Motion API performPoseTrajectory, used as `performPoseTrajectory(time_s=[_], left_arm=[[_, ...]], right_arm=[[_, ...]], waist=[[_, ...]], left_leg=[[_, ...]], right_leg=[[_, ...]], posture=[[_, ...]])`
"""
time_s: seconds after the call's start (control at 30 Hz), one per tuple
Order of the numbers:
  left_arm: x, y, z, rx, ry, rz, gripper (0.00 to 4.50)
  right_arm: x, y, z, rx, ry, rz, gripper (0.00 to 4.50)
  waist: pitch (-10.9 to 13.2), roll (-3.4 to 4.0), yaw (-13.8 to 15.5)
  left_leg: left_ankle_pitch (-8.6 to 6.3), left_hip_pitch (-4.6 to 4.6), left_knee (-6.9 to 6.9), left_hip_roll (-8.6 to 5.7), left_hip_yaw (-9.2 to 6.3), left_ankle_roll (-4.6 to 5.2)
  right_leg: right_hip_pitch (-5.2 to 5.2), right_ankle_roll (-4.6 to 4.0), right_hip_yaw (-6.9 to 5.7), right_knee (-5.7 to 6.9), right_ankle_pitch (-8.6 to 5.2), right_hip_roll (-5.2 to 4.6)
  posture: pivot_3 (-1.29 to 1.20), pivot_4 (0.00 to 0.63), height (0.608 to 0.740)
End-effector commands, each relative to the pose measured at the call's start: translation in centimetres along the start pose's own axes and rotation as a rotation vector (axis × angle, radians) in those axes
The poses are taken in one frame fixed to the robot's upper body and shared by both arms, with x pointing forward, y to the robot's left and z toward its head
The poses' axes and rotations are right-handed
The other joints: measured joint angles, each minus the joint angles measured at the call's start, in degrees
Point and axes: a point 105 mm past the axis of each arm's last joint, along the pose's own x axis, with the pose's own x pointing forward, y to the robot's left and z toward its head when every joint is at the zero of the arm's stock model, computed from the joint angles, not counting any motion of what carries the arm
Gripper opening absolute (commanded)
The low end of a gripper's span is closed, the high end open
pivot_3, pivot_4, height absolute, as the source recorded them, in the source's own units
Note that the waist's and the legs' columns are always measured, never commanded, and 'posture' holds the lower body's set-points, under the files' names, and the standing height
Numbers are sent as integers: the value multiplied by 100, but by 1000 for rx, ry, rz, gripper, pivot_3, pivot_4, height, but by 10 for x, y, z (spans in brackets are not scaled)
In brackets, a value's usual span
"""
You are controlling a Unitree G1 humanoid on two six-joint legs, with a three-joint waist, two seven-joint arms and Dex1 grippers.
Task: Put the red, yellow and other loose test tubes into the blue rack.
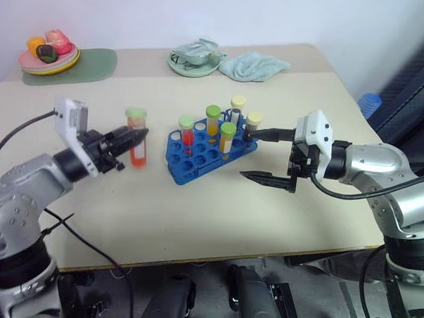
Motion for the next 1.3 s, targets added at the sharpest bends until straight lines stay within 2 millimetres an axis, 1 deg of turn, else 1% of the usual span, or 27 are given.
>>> performPoseTrajectory(time_s=[0.03,0.13,0.23,0.33,0.47,0.53,0.63,0.77,1.0,1.1,1.3], left_arm=[[17,-15,13,121,-110,-176,933],[44,-15,9,156,-165,-242,933],[70,-12,5,183,-200,-264,933],[95,-1,2,195,-244,-215,933],[121,8,-7,245,-262,-184,933],[129,13,-11,251,-260,-166,933],[134,19,-18,265,-240,-156,933],[136,26,-21,267,-226,-147,933],[134,34,-38,263,-149,-166,933],[132,32,-49,267,-116,-189,933],[132,29,-61,276,-78,-208,933]], right_arm=[[-4,4,11,-31,-37,-37,4500],[-6,9,9,-16,-35,-75,4500],[-9,12,8,-7,-31,-115,4500],[-14,16,6,3,-20,-164,4500],[-20,20,2,10,-8,-228,4500],[-23,21,2,16,-8,-258,4500],[-26,24,0,19,-6,-293,4500],[-29,26,-2,23,-5,-322,4500],[-32,27,-4,24,-10,-357,4500],[-31,26,-4,24,-11,-360,4500],[-30,26,-4,26,-13,-356,4500]], waist=[[0,0,58],[0,0,147],[-1,-2,127],[-1,-3,125],[-2,-3,105],[-2,-3,114],[-2,-3,115],[-2,-4,118],[-2,-4,115],[-2,-4,116],[-3,-4,115]], left_leg=[[0,1,0,0,-1,0],[-5,29,0,0,-2,9],[-13,51,-3,0,0,22],[-14,53,-8,1,2,23],[-13,56,-9,3,6,23],[-13,58,-10,4,8,23],[-14,57,-10,4,8,24],[-14,57,-9,3,8,24],[-14,60,-9,4,8,24],[-14,59,-9,3,8,25],[-14,61,-9,4,8,25]], right_leg=[[3,0,-1,-1,0,0],[35,-2,-5,-16,1,-1],[57,-1,-4,-28,1,-1],[57,-1,-3,-34,1,0],[57,-1,-1,-34,1,2],[57,-1,2,-32,1,2],[57,0,2,-32,1,3],[57,0,2,-32,1,3],[59,1,2,-31,1,4],[59,1,2,-31,1,4],[60,1,2,-31,1,5]], posture=[[0,150,740],[0,150,740],[0,150,740],[0,150,740],[0,150,740],[0,150,740],[0,150,740],[0,150,740],[0,150,740],[0,150,740],[0,150,740]])
